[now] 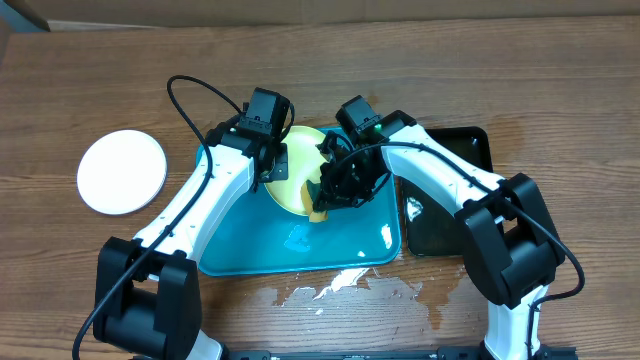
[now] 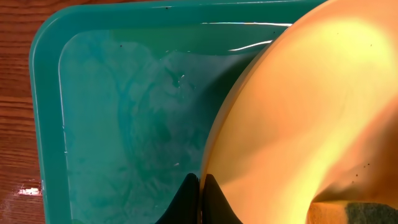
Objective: Clean dirty plates on tray and stack at the side
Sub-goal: 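Tilt the yellow plate up with left gripper and scrub it with sponge, then return the sponge to the black tray with right gripper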
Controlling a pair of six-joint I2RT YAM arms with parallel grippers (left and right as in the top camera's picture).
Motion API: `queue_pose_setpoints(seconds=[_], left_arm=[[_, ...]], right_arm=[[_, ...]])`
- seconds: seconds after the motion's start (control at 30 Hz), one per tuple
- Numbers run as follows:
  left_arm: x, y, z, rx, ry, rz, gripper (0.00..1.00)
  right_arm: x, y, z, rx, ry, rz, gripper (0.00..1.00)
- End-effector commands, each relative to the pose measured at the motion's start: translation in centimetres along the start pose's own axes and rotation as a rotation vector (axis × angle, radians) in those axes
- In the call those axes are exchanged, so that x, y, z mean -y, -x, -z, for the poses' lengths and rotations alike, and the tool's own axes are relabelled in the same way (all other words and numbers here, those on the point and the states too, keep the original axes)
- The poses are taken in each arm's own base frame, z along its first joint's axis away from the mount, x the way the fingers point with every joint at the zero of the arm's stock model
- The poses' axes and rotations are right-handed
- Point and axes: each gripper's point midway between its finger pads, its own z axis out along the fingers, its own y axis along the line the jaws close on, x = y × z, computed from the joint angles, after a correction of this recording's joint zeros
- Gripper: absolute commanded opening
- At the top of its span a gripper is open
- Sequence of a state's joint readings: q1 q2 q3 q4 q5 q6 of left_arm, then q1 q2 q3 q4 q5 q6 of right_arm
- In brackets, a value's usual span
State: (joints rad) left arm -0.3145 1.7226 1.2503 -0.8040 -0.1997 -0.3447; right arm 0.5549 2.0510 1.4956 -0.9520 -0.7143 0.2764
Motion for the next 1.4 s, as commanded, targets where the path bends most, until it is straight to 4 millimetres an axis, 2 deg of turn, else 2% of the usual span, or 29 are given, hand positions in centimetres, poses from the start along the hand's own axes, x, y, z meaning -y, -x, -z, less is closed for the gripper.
queue_pose_setpoints(seconds=[0.0,0.23,0.43,0.6,0.8,1.0,1.17,1.37], left_arm=[[0.0,1.0,0.3,0.027,0.010,0.022,0.04],[-0.1,1.0,0.3,0.027,0.012,0.022,0.04],[-0.1,1.1,0.3,0.028,0.012,0.022,0.04],[-0.1,1.0,0.3,0.027,0.013,0.022,0.04],[-0.1,1.1,0.3,0.028,0.014,0.019,0.04],[-0.2,1.1,0.3,0.030,0.021,0.019,0.04],[-0.2,1.1,0.3,0.030,0.021,0.018,0.04],[-0.5,1.6,0.6,0.044,0.036,0.001,0.04]], right_arm=[[0.5,0.5,-0.3,0.011,-0.008,0.010,0.04],[1.9,1.9,0.0,0.047,-0.015,-0.004,0.04],[2.1,2.3,0.1,0.061,-0.012,-0.002,0.04],[3.3,3.1,1.0,0.088,-0.026,-0.025,0.04],[4.7,4.6,3.0,0.145,0.011,-0.053,0.04],[1.8,5.9,5.8,0.179,0.265,0.027,0.04],[0.5,5.9,8.5,0.192,0.388,0.056,0.04],[2.7,5.9,12.2,0.254,0.386,0.001,0.04]])
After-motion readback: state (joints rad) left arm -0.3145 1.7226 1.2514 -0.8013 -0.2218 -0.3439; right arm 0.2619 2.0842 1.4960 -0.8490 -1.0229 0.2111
